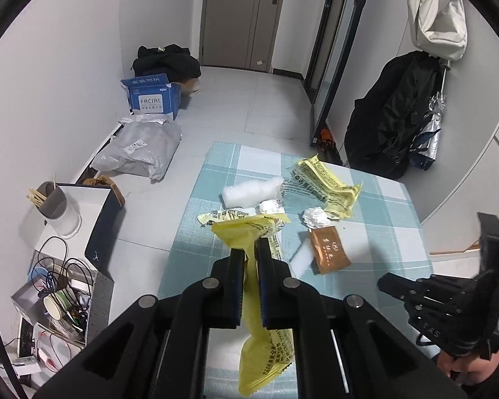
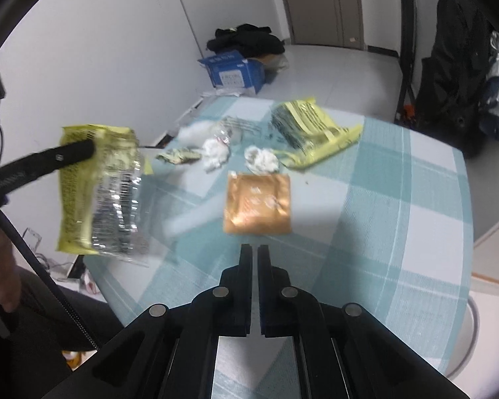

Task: Collect trash
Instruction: 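Lift the yellow bag with the left gripper while the right releases the brown packet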

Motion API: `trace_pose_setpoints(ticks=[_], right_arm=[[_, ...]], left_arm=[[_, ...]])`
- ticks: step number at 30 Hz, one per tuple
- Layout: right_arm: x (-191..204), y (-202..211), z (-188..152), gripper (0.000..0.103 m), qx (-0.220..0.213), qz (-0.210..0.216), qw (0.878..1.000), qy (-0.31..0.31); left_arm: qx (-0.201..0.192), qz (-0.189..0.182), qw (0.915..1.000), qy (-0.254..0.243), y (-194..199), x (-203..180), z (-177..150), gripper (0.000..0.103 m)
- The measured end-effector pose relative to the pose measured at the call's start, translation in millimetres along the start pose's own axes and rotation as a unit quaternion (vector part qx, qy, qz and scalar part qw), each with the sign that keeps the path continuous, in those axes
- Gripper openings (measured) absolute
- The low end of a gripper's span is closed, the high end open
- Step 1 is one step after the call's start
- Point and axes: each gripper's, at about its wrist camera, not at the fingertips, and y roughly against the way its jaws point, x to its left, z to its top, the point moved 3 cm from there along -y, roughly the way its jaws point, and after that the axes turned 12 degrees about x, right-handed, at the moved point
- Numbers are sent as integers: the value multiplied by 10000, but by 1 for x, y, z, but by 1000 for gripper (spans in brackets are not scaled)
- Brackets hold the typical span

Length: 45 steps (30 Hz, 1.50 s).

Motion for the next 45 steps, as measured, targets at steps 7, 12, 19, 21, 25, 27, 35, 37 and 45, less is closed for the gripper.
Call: trace_pose_setpoints(ticks=[7, 12, 19, 21, 25, 27, 35, 37, 45], right_arm=[[-6, -7, 6, 35, 61, 146, 9997, -184], [-5, -21, 28, 58, 101, 102, 9996, -242], [-1, -67, 57, 58, 467, -25, 9987, -194], [2, -71, 59, 59, 370, -142, 9992, -76], [9, -76, 61, 61, 320, -285, 9990, 82], [16, -78, 61, 54, 299, -433, 9982, 291], [30, -72, 53, 21, 185, -517, 9962, 683], [30, -72, 52, 15, 199, -474, 9964, 680], [31, -59, 48, 0, 145, -475, 9965, 670]], left_arm=[[-155, -331, 9991, 195, 11, 7, 1, 3], [-229, -329, 9988, 284, 10, 15, 7, 3], [-180, -396, 9978, 496, 7, 32, 13, 3], [-126, -479, 9972, 558, 5, 35, 14, 3], [-20, -554, 9966, 613, 0, 37, 17, 3], [-16, -550, 9967, 601, 0, 36, 18, 3], [30, -635, 9957, 677, -1, 40, 20, 3], [42, -643, 9954, 707, -1, 41, 19, 3], [19, -642, 9948, 789, 1, 42, 18, 3]])
